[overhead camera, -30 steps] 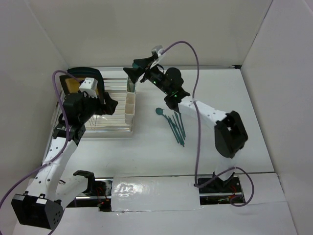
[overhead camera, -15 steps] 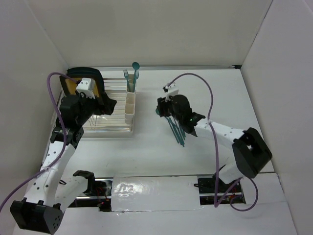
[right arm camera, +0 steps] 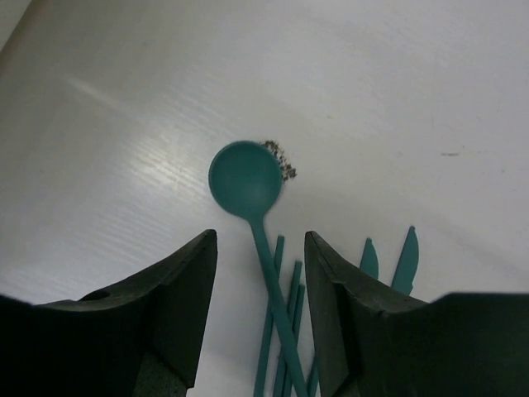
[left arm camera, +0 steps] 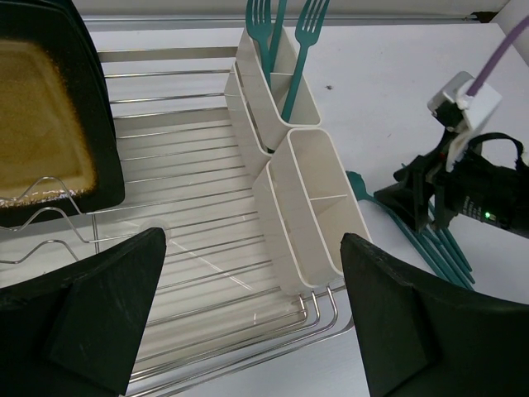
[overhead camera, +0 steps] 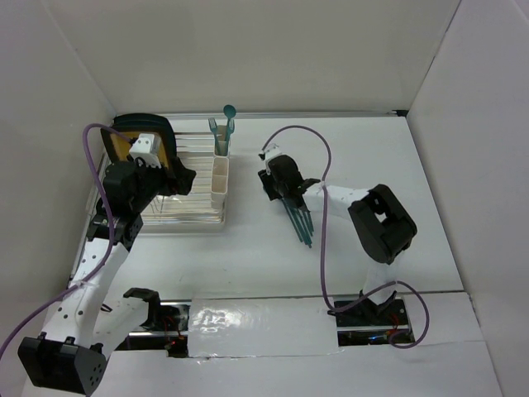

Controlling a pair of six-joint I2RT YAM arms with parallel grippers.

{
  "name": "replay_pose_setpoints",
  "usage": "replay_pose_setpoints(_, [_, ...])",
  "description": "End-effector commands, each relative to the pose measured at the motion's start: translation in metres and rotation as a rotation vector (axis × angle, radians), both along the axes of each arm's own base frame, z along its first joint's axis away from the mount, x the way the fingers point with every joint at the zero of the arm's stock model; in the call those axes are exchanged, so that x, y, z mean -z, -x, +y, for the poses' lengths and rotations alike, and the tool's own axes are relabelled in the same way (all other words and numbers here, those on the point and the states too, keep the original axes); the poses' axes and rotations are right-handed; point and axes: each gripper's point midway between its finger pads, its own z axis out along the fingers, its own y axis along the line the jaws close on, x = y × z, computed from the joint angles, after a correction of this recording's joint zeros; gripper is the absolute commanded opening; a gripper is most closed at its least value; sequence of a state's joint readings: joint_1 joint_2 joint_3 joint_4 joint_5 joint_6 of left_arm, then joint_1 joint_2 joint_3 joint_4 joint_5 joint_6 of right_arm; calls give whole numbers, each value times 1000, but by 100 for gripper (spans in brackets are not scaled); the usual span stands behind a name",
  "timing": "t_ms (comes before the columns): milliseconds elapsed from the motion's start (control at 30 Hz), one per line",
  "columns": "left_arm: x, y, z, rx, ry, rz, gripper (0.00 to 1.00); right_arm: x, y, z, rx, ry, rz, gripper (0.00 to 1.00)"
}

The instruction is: Sort the eating utensils into containers

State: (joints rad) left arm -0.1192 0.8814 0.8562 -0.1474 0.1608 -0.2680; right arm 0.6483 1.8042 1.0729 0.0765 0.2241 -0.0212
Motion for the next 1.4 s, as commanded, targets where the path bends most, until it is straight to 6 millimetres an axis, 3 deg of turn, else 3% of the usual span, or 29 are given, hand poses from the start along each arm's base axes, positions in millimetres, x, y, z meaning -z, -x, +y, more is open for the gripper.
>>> replay_pose_setpoints(0, [-16, -4, 2, -14, 17, -63, 100, 4, -16, 2, -19, 28, 17, 53])
replay_pose_setpoints(167, [-16, -4, 2, -10, 14, -61, 100, 29, -22, -8, -19, 50, 84, 42])
replay_pose_setpoints(533, [-15, -6, 2, -10, 8, -60, 100, 70, -9, -11, -68, 62, 186, 39])
replay_pose_setpoints(667, [-13, -7, 1, -6, 10, -50, 100, 60, -13, -12, -43, 36, 158, 41])
replay_pose_setpoints(833, [-11, -8, 1, -4, 8, -44, 100, 0, -12, -9, -94, -73, 72, 44])
replay_pose_setpoints(933, [-10, -8, 0, 0, 10, -42, 100, -26, 6, -7, -188, -134, 64, 46])
replay_pose_setpoints(1033, [-13, -7, -1, 2, 9, -50, 100, -38, 31, -5, -299, -170, 60, 48])
replay_pose_setpoints(1200, [-13, -7, 0, -1, 9, -52, 100, -21, 70, -1, -439, -202, 110, 52])
replay_pose_setpoints(1367, [-13, -7, 0, 0, 10, -50, 100, -2, 76, -8, -407, -207, 117, 54])
